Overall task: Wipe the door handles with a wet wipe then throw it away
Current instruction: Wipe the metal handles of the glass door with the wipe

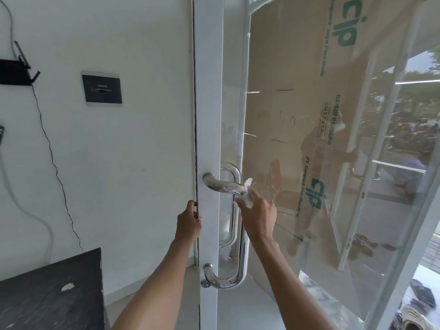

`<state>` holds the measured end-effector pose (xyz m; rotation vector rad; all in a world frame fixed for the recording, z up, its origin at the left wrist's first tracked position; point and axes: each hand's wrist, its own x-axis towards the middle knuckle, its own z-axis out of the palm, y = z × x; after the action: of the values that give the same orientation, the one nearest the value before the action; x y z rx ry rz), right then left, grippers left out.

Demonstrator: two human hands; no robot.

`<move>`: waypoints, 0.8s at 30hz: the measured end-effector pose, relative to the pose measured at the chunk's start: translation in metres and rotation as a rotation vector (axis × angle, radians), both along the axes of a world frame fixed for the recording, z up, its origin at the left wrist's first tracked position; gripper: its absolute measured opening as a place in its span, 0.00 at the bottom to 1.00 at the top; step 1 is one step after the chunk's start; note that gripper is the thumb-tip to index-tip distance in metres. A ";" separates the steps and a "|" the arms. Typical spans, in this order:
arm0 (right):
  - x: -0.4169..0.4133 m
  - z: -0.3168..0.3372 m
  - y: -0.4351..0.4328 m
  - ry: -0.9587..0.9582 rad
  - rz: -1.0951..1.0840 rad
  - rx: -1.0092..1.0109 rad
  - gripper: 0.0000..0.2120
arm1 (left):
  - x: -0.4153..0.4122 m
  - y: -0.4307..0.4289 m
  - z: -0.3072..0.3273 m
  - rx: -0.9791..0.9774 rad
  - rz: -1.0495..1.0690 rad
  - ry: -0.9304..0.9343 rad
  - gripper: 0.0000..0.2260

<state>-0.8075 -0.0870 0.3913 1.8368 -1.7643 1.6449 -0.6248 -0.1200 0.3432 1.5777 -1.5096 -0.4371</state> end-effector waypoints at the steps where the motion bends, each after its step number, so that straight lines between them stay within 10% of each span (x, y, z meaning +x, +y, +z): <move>1: 0.000 -0.006 -0.002 -0.077 0.011 0.050 0.11 | -0.001 -0.001 0.000 0.000 0.000 0.002 0.13; 11: 0.009 -0.101 -0.006 -0.340 -0.018 0.328 0.23 | 0.000 -0.019 0.002 0.031 0.013 -0.012 0.12; 24: 0.032 -0.190 -0.005 -0.539 -0.148 0.576 0.13 | 0.001 -0.029 0.001 0.053 0.004 0.018 0.12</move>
<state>-0.7756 -0.0917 0.2017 1.4422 -2.7643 1.8208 -0.6241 -0.1491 0.3442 1.6137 -1.4918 -0.4914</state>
